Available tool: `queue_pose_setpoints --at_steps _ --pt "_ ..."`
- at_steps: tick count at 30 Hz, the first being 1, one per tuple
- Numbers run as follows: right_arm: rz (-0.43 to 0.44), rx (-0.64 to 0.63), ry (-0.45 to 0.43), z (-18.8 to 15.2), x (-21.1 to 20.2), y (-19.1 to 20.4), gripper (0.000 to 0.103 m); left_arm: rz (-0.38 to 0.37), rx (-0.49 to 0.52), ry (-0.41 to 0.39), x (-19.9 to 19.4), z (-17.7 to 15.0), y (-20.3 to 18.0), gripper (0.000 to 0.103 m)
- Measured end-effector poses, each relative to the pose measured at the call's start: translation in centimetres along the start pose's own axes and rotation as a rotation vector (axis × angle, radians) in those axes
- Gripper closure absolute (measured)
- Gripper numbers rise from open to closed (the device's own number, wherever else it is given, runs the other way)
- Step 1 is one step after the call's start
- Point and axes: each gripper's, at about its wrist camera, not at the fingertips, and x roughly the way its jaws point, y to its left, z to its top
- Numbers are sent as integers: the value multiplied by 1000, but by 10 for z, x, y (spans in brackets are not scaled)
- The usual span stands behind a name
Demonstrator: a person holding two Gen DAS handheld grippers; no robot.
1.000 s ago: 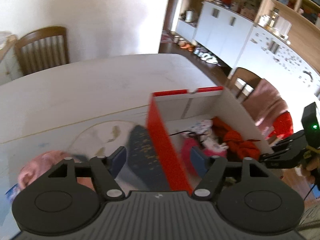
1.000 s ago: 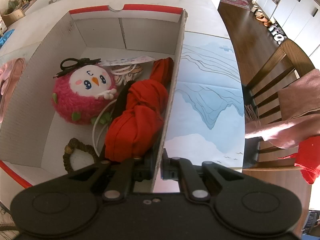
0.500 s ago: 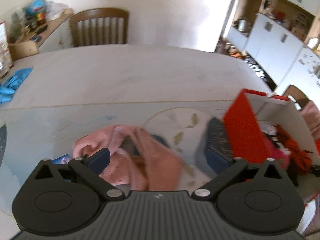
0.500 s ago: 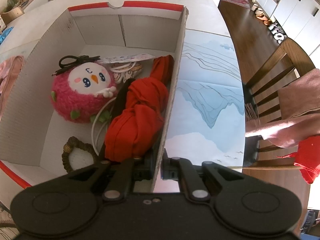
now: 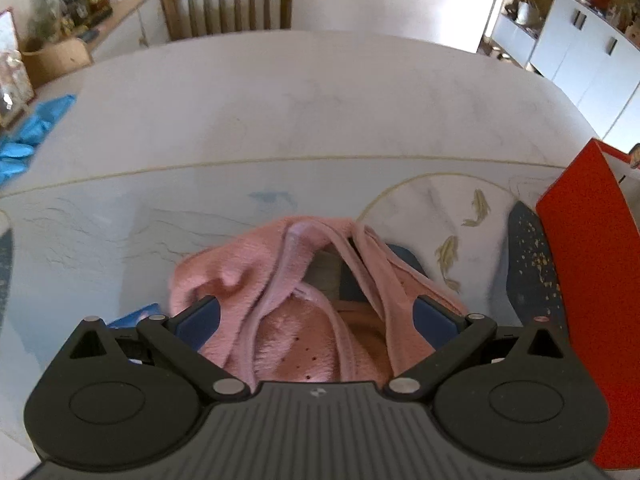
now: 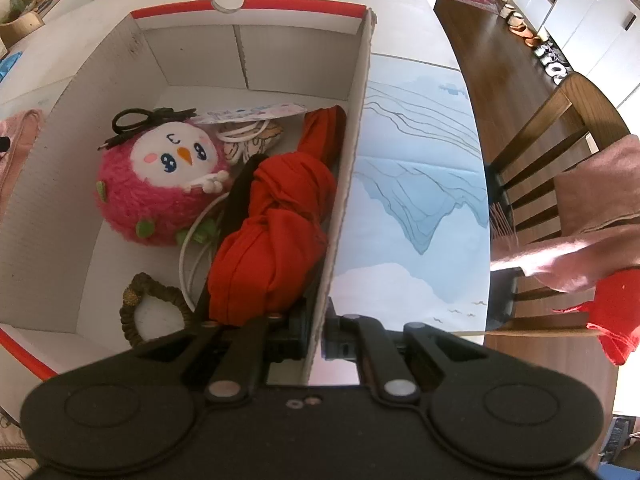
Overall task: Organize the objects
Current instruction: 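Close the left tool on the pink towel's edge, then lift the pink towel and carry it over the box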
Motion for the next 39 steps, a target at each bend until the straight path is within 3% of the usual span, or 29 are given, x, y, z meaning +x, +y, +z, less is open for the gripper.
queue_pose_setpoints --at_steps 7,16,23,25,28,30,31,33,39 --pt "-4 11 4 0 1 0 97 -22 1 53 26 2 -9 0" --pt "-5 25 5 0 1 0 97 82 63 77 44 -4 -28 0" --pt "-5 29 5 -1 1 0 97 91 47 83 43 -3 -29 2" --pt "-6 33 4 -1 1 0 97 90 43 82 41 -4 -29 7" --pt "-6 35 4 -1 1 0 97 97 36 77 36 -4 -28 27" --pt "-8 35 4 -2 1 1 97 103 38 69 30 -4 -27 60" --pt "-8 33 3 -2 1 1 97 98 35 69 28 -5 -26 70" --pt "-8 33 2 -2 0 1 97 95 37 71 26 -6 -23 79" --pt "-12 36 0 -3 0 1 98 59 17 42 -1 -10 -21 82"
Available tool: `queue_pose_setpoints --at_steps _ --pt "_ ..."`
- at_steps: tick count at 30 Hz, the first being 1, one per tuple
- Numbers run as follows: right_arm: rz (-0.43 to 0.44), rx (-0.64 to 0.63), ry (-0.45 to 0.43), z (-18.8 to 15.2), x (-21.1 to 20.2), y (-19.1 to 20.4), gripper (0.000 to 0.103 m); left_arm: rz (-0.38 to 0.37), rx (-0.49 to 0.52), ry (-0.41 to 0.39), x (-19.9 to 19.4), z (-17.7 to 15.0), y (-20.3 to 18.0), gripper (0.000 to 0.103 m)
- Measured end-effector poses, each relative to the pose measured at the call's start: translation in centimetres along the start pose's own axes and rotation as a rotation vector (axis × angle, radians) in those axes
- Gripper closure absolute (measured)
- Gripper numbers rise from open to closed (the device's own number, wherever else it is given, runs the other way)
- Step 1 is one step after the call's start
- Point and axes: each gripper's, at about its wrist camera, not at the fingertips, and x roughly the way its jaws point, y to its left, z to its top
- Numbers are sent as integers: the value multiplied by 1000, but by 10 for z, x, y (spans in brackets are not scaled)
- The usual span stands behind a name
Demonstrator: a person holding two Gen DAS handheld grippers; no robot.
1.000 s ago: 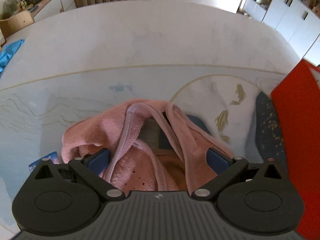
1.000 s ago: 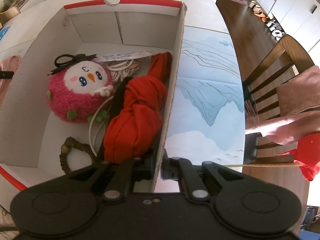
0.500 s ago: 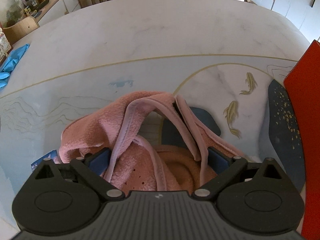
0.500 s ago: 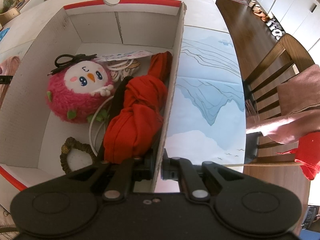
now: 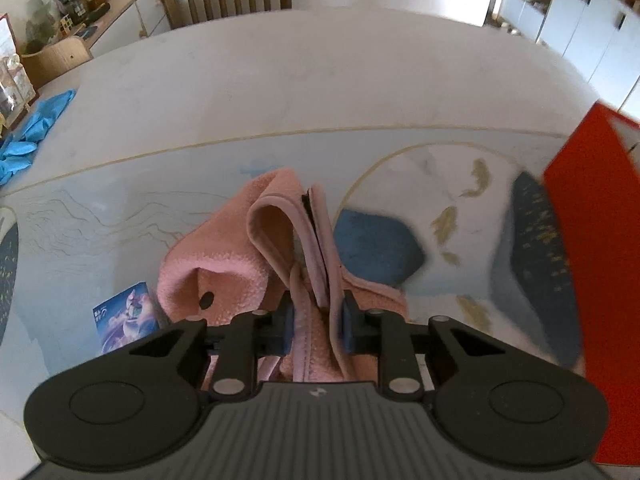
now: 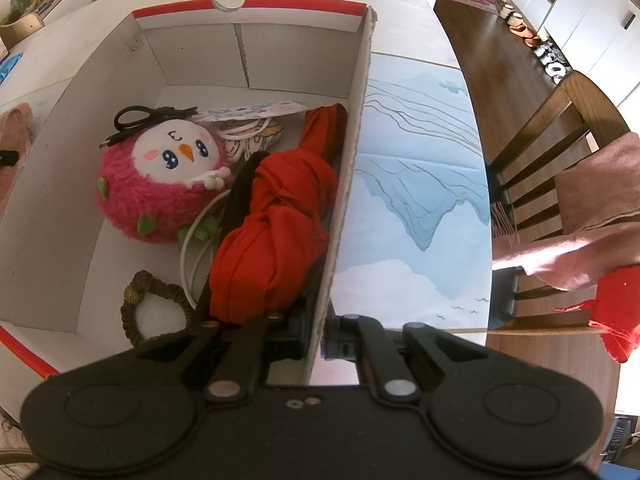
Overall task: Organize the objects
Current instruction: 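Lift the pink towel and carry it over the box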
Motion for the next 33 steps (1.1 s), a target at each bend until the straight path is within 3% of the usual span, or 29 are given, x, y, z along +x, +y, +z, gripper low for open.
queue_pose_setpoints --at_steps 7,17,24,33 --pt "-3 -3 -3 0 0 1 98 -71 12 -62 -53 0 -10 82" --pt "-9 -2 -4 0 0 2 98 -265 95 -166 -134 18 -55 82" --pt "-9 -1 -5 0 0 2 98 -407 176 -189 -163 35 -105 82" --pt "-2 9 -8 0 -1 0 97 -499 310 -207 -169 49 -184 82"
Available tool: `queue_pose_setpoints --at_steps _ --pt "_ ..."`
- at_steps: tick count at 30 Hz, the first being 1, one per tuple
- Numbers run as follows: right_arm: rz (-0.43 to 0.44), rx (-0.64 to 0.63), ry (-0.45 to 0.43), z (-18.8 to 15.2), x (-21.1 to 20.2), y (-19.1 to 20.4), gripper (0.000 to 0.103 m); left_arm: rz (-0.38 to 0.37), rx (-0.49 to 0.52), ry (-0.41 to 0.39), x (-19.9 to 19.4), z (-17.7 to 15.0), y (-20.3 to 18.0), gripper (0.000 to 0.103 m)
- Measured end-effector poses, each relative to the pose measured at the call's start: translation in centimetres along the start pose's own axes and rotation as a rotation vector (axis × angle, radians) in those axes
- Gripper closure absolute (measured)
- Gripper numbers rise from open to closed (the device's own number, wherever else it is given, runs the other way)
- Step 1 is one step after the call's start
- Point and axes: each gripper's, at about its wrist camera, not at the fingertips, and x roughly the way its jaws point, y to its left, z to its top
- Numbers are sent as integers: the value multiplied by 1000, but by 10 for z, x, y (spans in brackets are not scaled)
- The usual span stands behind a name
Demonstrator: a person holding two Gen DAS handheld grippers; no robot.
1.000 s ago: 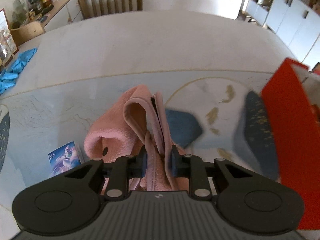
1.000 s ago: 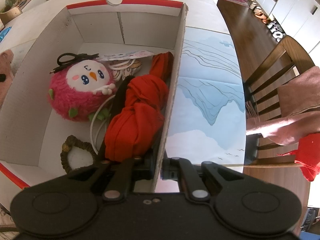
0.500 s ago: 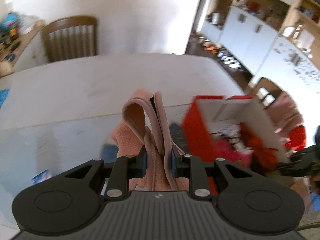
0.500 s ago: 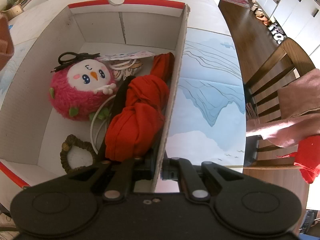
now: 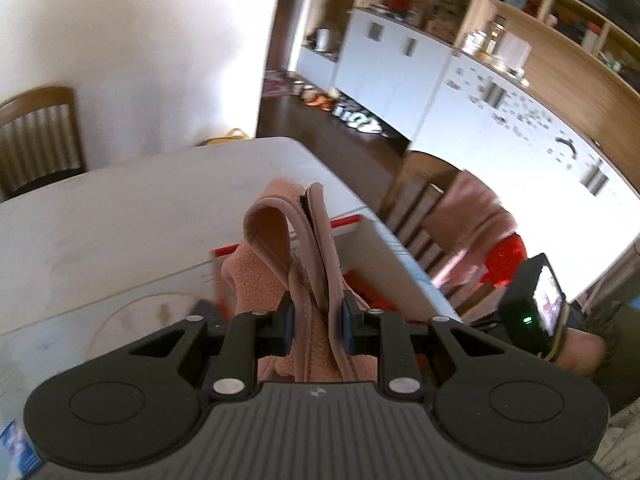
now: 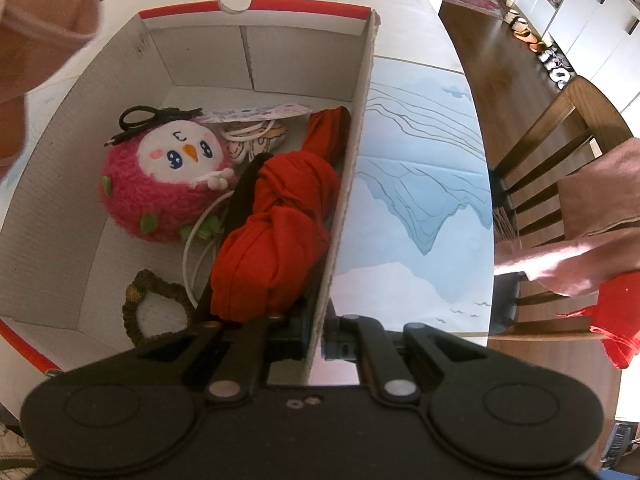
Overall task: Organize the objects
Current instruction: 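Lift the pink towel and carry it over the box, then lower the pink towel into the box and open the left tool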
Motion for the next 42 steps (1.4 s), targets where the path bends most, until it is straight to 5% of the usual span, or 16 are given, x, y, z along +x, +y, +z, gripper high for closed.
queue_pose_setpoints --at_steps 6,16,32,37,42 --pt "-1 7 -1 0 0 -1 97 -48 45 69 40 5 -35 82" --pt "2 12 -1 0 1 0 97 -12 112 225 110 -15 -58 82" --pt "7 27 -5 -1 0 -2 97 -34 101 310 160 -35 -60 79" --pt "6 29 -5 -1 0 -2 97 -54 93 308 158 -38 -57 71" --pt "5 30 -5 -1 0 -2 97 -56 107 279 150 -40 -60 36"
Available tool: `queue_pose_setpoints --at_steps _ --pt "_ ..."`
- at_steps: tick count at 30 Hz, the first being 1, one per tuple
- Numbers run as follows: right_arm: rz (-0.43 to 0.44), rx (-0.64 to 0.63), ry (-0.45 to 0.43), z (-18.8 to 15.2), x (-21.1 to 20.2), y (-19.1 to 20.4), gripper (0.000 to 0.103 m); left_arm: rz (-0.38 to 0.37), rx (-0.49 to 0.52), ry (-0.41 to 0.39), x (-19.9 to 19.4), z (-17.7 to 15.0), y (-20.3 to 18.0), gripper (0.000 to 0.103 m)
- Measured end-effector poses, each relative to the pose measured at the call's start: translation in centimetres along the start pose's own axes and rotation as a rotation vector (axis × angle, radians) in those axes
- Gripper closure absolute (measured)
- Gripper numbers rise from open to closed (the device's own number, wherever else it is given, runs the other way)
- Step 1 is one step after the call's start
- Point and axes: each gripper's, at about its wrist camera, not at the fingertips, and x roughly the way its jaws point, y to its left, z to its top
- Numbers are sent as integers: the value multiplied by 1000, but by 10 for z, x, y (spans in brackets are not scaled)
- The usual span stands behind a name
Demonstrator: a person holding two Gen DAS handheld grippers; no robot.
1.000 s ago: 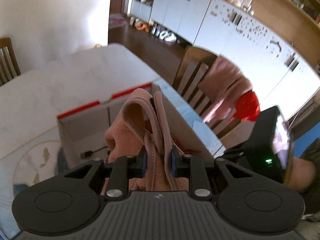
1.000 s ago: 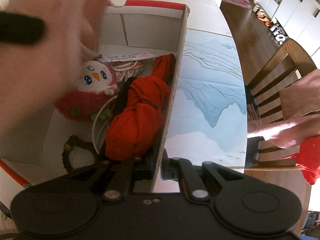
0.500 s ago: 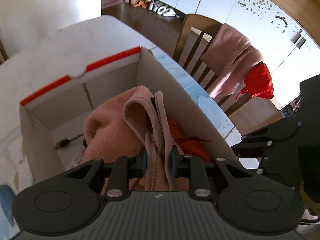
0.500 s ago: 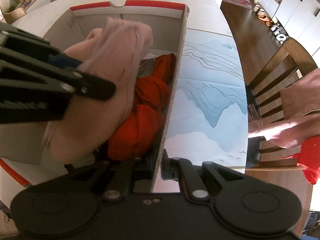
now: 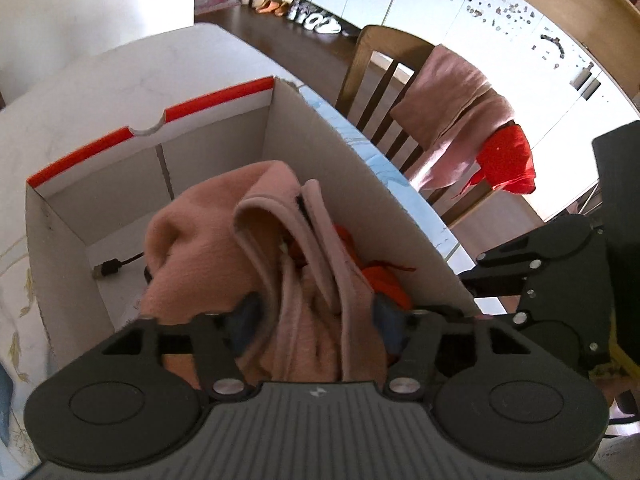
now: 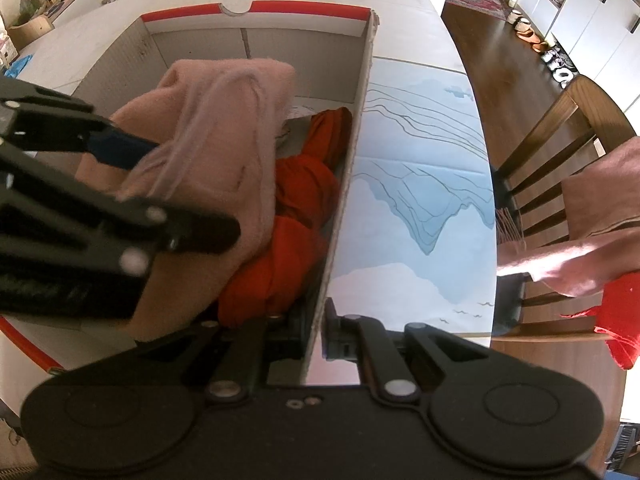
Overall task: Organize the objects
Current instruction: 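Lower the pink towel into the box and open the left tool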
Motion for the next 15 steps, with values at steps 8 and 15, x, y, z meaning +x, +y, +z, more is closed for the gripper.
queue_pose_setpoints --at_steps 8,15 --pt "-2 2 1 0 0 0 97 21 9 -29 -20 -5 -1 35" --pt "-6 7 2 0 0 0 97 23 -1 -96 -53 -11 5 35"
